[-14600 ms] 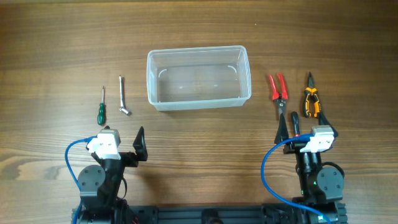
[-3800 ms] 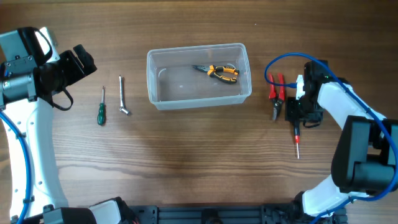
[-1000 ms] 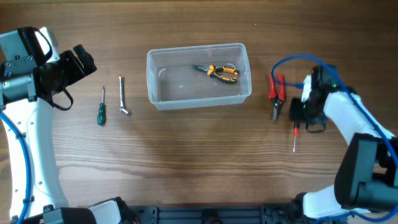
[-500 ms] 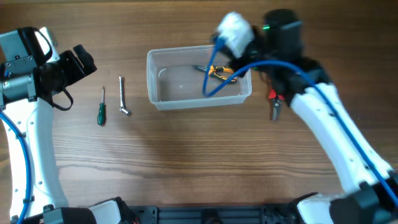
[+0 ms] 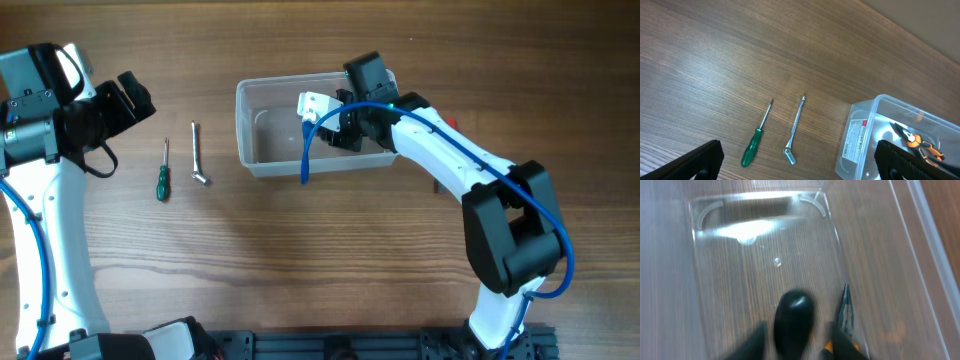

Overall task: Pack container
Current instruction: 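Carry the screwdriver with the right gripper and drop it into the container, then grasp the red-handled pliers with the right gripper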

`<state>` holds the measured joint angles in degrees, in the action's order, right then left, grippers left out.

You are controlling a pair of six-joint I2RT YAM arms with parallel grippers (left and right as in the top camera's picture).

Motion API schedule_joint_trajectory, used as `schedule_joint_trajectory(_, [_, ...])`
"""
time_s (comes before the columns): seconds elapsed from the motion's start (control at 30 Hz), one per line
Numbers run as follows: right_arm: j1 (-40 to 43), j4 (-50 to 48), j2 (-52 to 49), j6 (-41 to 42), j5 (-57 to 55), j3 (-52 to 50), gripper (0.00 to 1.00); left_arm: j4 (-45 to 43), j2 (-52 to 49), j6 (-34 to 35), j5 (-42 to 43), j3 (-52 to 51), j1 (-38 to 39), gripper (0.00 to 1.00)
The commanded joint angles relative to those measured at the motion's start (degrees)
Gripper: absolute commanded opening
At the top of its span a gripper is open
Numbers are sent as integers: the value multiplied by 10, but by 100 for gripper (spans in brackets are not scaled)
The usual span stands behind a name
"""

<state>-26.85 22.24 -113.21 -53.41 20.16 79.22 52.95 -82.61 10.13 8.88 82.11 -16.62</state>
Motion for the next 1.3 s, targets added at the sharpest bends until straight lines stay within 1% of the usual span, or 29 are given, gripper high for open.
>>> schedule_joint_trajectory(0.0, [-6,0,7,64,-28,6,61,-1,1,-9,5,8,-2,100])
schedule_joint_trajectory(0.03, [-6,-3,14,90,-44,6,65,-1,1,-9,5,8,-2,100])
schedule_joint_trajectory(0.07, [-6,-10,22,118,-73,6,66,-1,1,-9,5,8,-2,100])
schedule_joint_trajectory(0.1, [-4,-21,36,169,-134,6,64,-1,1,-9,5,8,-2,100])
schedule_joint_trajectory(0.17, [5,-21,75,245,-223,6,65,-1,1,-9,5,8,-2,100])
schedule_joint_trajectory(0.2, [12,-16,100,299,-256,6,71,-1,1,-9,5,8,-2,100])
schedule_joint_trajectory(0.27, [47,15,177,409,-273,6,81,-1,1,-9,5,8,-2,100])
schedule_joint_trajectory(0.3, [71,40,209,448,-273,6,82,-1,1,-9,5,8,-2,100])
schedule_joint_trajectory(0.33, [100,78,229,471,-273,6,82,-1,1,-9,5,8,-2,100])
schedule_joint_trajectory(0.37, [128,117,234,497,-272,6,82,-1,1,-9,5,8,-2,100])
schedule_joint_trajectory(0.43, [179,197,228,583,-261,4,81,-1,1,-9,5,8,-2,100])
schedule_joint_trajectory(0.47, [207,226,219,620,-240,0,79,-1,1,-9,5,8,-2,100])
schedule_joint_trajectory(0.5, [231,241,207,643,-231,-2,72,-1,1,-9,5,8,-2,100])
schedule_joint_trajectory(0.6, [279,246,164,657,-230,-2,66,-1,1,-9,5,8,-2,100])
schedule_joint_trajectory(0.63, [289,246,143,656,-223,-2,56,-1,1,-9,5,8,-2,100])
schedule_joint_trajectory(0.67, [293,248,127,656,-209,-2,49,-1,1,-9,5,8,-2,100])
schedule_joint_trajectory(0.7, [294,257,99,655,-187,-2,47,-1,1,-9,5,8,-2,100])
schedule_joint_trajectory(0.77, [294,276,44,656,-175,-2,52,-1,1,-9,5,8,-2,100])
schedule_joint_trajectory(0.83, [294,276,-13,654,-146,-2,52,-1,1,-9,5,8,-2,100])
schedule_joint_trajectory(0.97, [294,273,-41,654,-145,-2,52,-1,1,-9,5,8,-2,100])
schedule_joint_trajectory(1.0, [294,268,-44,654,-145,-2,51,-1,1,-9,5,8,-2,100])
schedule_joint_trajectory(1.03, [294,264,-47,653,-145,-2,43,-1,1,-9,5,8,-2,100])
schedule_joint_trajectory(1.13, [294,261,-55,650,-145,-2,34,-1,1,-9,5,8,-2,100])
schedule_joint_trajectory(1.2, [294,260,-55,649,-145,-2,31,-1,1,-9,5,8,-2,100])
schedule_joint_trajectory(1.27, [294,248,-55,638,-146,-2,20,-1,1,-9,5,8,-2,100])
